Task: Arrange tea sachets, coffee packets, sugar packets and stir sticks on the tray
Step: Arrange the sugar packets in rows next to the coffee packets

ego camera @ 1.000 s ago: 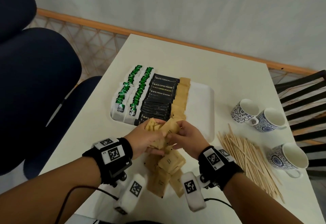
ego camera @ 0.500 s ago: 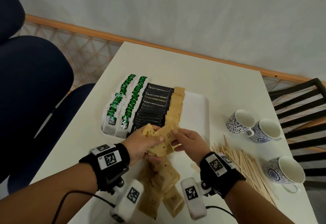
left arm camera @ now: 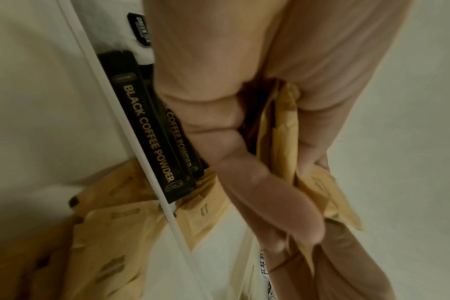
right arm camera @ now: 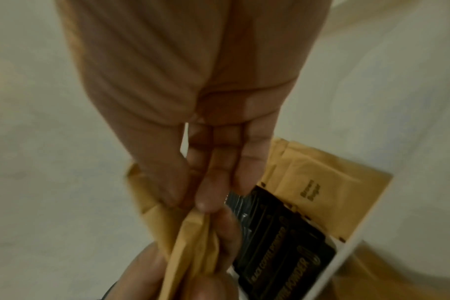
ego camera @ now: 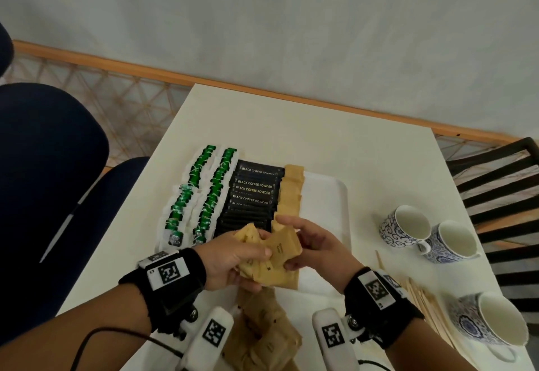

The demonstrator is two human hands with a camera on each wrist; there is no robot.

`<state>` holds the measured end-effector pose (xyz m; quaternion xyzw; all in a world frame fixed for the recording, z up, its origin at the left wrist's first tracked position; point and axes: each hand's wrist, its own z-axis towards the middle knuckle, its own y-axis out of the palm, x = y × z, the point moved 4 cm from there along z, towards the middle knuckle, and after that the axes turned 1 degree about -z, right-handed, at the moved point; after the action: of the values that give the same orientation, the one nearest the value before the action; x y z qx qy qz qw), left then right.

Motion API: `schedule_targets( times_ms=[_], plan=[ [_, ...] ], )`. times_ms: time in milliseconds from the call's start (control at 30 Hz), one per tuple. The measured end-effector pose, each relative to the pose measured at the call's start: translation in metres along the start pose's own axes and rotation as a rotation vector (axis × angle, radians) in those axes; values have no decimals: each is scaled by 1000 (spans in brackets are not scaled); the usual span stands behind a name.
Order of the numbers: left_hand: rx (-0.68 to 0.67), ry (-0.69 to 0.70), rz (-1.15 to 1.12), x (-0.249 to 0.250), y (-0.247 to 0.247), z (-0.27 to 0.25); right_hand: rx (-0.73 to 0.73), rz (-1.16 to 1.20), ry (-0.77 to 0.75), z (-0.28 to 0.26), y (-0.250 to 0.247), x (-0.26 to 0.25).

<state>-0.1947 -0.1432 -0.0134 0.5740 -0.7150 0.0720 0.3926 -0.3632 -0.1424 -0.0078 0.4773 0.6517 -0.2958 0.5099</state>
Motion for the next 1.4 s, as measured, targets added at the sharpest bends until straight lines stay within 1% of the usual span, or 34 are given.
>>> schedule_targets(
  times_ms=[100, 167, 233, 333, 400, 500, 633, 733, 833, 933, 1133, 1267, 1400],
  plan=[
    [-109, -72, 30, 2, 3, 6, -67, 16, -26, 6, 1, -3],
    [-107, -82, 10, 5, 5, 11, -42, 60, -8, 8, -3, -4],
    [-55, -45, -38, 10, 5, 19, 78, 82, 20, 13, -16, -3],
    [31, 52, -146, 22, 2, 33, 372, 59, 48, 25, -49, 4],
    [90, 111, -182, 30, -3, 41, 499, 61, 44, 36, -69, 5],
    [141, 179, -183, 43, -10, 51, 599, 12, 41, 54, -95, 4],
    [184, 257, -206, 61, -18, 64, 695, -198, 64, 73, -122, -6],
    [210, 309, -186, 71, -22, 74, 708, -371, 124, 86, -138, -8],
    [230, 335, -149, 77, -23, 83, 701, -470, 180, 97, -146, -4],
    [246, 342, -130, 81, -21, 92, 718, -484, 207, 106, -148, 0],
    [254, 327, -114, 81, -18, 104, 769, -505, 180, 115, -146, 1],
    [254, 323, -109, 79, -16, 109, 782, -506, 175, 117, -149, 6],
    [254, 319, -113, 78, -14, 112, 775, -556, 181, 116, -151, 9]
  ],
)
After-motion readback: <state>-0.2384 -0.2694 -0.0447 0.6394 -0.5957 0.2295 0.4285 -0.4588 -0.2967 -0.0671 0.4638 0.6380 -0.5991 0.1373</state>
